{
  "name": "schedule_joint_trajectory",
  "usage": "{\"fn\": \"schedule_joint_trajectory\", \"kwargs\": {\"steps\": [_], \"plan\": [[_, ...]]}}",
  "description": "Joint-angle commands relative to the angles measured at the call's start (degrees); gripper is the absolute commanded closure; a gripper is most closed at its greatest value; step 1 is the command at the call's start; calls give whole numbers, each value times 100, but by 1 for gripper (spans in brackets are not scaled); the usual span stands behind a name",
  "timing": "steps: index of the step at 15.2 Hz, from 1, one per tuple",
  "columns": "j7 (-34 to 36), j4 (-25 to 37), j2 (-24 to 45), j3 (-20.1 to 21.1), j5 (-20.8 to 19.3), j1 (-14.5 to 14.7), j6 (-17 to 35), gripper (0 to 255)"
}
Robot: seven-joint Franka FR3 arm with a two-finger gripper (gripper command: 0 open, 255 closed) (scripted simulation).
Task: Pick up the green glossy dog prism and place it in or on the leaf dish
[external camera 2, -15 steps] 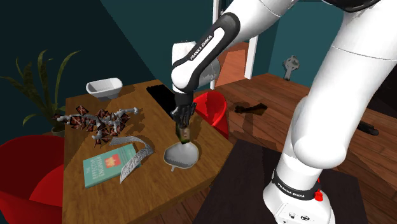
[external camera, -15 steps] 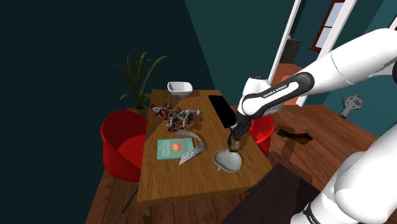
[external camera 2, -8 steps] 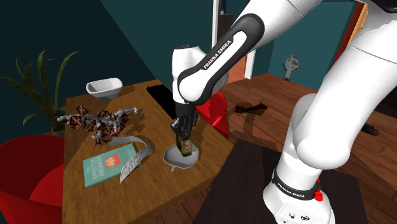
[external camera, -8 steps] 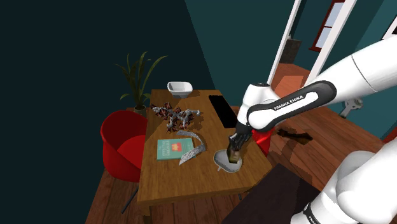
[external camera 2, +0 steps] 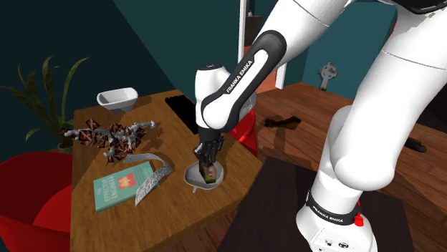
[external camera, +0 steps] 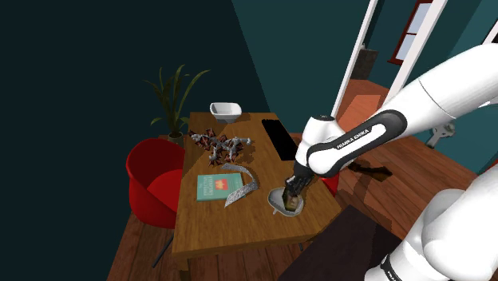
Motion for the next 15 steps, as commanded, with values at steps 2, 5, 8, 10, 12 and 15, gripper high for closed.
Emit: {"fn": "schedule_joint_trajectory", "kwargs": {"steps": [2,5,8,10,12,15], "plan": [[-46,-35,277,-9,53,19,317,255],[-102,-54,562,-14,121,39,619,255],[-146,-58,753,-15,176,52,813,255],[-146,-57,754,-15,177,53,813,255],[-146,-57,754,-15,178,52,813,255],[-171,-74,785,-22,190,48,861,0]]}}
